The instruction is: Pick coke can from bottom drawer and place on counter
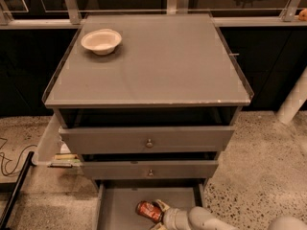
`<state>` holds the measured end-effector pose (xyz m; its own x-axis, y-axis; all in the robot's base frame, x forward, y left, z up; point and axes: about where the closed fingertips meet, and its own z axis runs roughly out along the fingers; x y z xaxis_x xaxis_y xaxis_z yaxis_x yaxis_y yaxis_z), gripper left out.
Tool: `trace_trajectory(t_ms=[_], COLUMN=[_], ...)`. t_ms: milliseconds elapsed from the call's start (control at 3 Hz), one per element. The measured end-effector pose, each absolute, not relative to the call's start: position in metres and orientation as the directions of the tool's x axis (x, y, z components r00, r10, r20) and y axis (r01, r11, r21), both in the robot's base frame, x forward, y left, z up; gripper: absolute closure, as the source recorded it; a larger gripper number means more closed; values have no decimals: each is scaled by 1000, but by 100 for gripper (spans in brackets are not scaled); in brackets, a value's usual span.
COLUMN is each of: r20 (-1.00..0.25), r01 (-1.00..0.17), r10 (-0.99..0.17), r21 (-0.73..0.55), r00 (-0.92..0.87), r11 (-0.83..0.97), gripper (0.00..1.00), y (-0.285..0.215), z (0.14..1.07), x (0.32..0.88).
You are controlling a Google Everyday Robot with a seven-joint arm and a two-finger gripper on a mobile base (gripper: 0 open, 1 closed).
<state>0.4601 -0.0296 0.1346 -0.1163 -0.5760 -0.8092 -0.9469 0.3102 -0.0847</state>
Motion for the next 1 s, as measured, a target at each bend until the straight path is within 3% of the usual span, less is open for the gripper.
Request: trace_trajectory(t_ms=[1000], r20=[-809], r01=[-947], r10=[-576], r21=[-85], r00=[-116], r11=[310], gripper=[89], y=[-29], z=[135], x=[460])
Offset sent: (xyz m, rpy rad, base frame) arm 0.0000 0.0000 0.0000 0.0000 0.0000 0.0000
